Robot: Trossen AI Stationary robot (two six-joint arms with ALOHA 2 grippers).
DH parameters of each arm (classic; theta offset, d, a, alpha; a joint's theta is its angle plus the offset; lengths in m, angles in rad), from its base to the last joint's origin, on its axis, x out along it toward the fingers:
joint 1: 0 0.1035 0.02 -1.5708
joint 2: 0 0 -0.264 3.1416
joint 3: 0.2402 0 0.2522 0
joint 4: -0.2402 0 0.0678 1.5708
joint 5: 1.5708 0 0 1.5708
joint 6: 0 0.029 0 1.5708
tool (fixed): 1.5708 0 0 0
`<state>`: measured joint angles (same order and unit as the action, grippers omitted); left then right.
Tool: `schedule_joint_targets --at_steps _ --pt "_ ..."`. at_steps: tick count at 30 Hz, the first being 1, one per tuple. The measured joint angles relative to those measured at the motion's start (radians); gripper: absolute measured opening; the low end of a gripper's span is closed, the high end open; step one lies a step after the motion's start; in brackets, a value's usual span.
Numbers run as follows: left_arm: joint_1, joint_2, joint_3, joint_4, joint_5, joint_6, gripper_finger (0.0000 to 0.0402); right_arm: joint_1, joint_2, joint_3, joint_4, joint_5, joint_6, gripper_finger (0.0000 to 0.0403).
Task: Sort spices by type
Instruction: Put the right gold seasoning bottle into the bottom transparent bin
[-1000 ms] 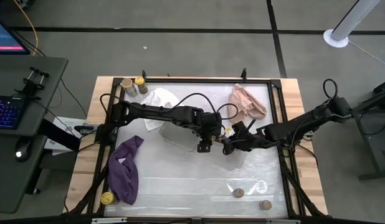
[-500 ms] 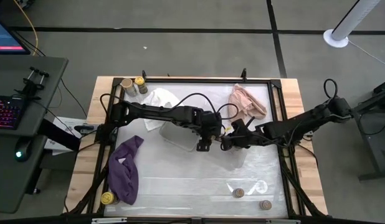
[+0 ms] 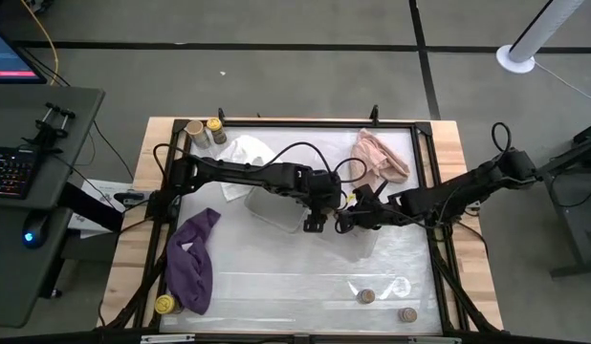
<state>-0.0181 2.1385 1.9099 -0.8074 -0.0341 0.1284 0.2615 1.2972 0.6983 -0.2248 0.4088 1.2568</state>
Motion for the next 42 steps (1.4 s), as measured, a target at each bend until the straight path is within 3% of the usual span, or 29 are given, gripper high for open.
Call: schedule_joint_targets --at_steps 24,35,42 --pt "-0.002 0.015 0.0 0.046 0.043 0.005 0.0277 0.0 0.0 0.0 0.0 -0.038 0.028 0.0" --pt "-0.006 0.02 0.003 0.081 0.089 0.004 0.0329 -0.001 0.003 0.0 0.026 -0.044 0.027 0.0" --pt "-0.002 0.02 0.003 0.072 0.08 0.007 0.0335 -0.001 0.003 0.0 0.024 -0.049 0.027 0.0"
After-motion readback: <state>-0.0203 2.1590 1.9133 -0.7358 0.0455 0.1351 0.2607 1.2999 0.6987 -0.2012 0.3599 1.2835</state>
